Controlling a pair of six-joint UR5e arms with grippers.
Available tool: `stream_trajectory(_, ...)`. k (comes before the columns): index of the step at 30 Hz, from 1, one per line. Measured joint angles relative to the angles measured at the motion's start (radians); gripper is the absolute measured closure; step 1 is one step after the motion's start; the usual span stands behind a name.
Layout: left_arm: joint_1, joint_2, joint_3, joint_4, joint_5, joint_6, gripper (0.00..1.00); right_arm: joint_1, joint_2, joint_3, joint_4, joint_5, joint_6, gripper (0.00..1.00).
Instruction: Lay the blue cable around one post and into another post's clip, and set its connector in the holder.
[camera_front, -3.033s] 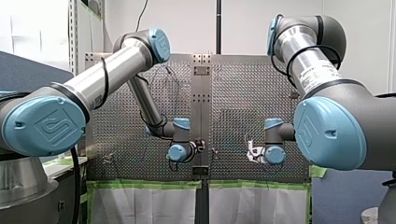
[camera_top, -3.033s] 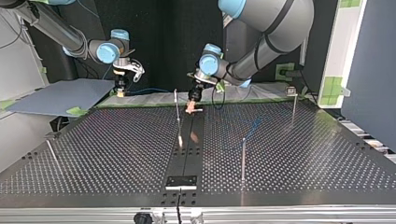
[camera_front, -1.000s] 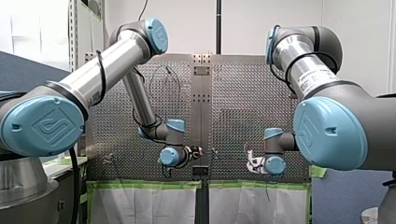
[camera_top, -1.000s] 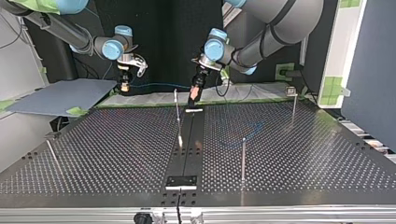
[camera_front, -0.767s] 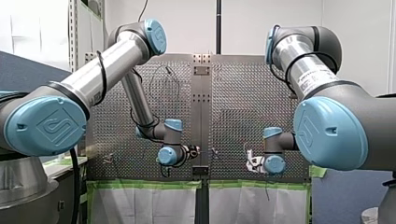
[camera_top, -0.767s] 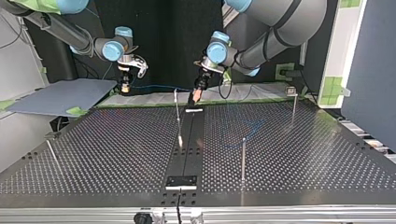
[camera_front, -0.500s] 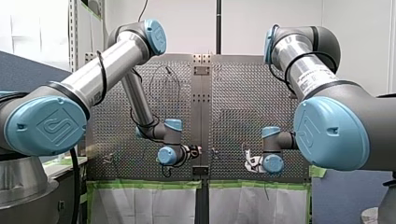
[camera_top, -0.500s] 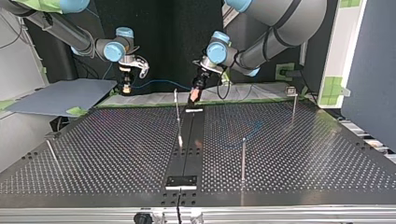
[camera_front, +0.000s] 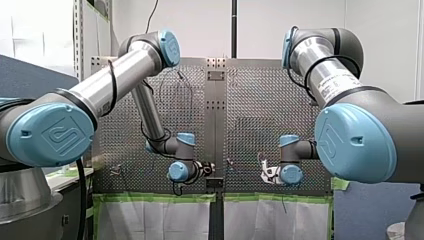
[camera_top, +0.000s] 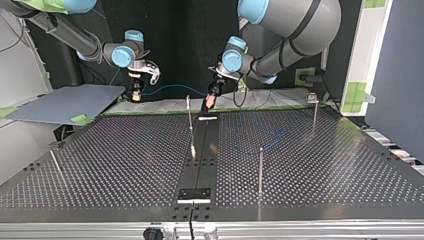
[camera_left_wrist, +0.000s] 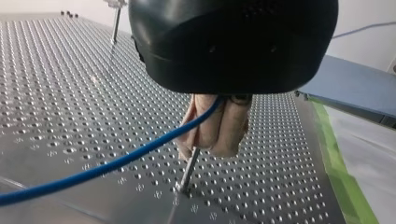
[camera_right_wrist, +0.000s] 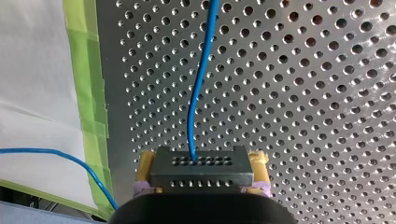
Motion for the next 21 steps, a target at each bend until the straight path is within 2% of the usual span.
stream_trajectory(8, 0.021, -0.007, 0.053, -0.054, -0.005, 0.003, 0.99, 0.0, 0.0, -0.011, 0.011, 0.002, 0.004, 1.0)
stream_trajectory(16, 0.037, -0.007, 0.06, -0.06, -0.011, 0.011, 0.99, 0.0, 0.0, -0.026, 0.03, 0.014, 0.014, 1.0)
stream_trajectory(21, 0.041, -0.008, 0.061, -0.06, -0.017, 0.015, 0.99, -0.002, 0.001, -0.029, 0.033, 0.016, 0.026, 1.0)
